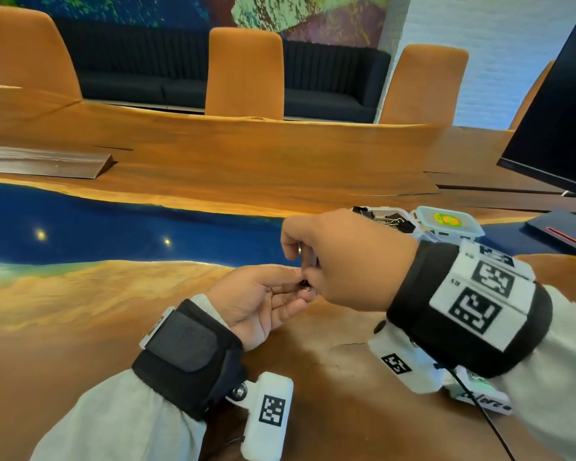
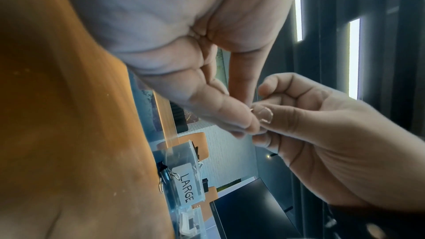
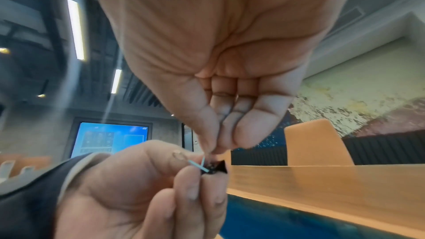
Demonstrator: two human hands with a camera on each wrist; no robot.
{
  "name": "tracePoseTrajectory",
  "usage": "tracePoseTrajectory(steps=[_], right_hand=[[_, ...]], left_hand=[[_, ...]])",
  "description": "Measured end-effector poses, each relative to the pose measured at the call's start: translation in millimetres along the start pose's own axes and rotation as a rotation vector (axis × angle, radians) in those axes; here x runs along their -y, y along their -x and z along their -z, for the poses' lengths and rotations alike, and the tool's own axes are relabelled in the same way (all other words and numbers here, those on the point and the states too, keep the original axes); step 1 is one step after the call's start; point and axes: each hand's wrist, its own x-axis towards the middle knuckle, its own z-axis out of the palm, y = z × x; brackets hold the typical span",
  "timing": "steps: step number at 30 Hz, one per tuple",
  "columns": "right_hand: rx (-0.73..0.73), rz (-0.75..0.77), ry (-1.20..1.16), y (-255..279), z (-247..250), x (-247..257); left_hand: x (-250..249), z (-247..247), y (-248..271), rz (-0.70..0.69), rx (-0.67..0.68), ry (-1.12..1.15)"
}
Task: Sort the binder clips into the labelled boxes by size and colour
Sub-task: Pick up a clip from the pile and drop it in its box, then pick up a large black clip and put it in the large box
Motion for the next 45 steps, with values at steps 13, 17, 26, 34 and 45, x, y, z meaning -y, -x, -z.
tracePoseTrajectory(steps=[13,17,26,34,45], right_hand=[[0.202,0.125,0.350,20.1,-11.3,4.6],[0.233,0.144,0.354,21.5,-19.0,3.7],[0.098,-0.174,0.044,35.6,26.4,-81.6],[0.462,-0.543,0.171,91.3,22.9,-164.1],[0.407,-0.459,0.225,111.4,5.8,-170.9]], left_hand=[[6.8,-5.8,-1.1,-0.085,-0.081,-0.144],[7.0,-3.9,-2.4,-0.098,-0.093,-0.226],[5.5,1.0,-8.3,-0.119,-0.095,-0.220],[9.2,-3.3,-6.9,-0.086,-0.082,-0.261],[9.2,-20.7,3.5,-0.132,-0.034,-0.352]])
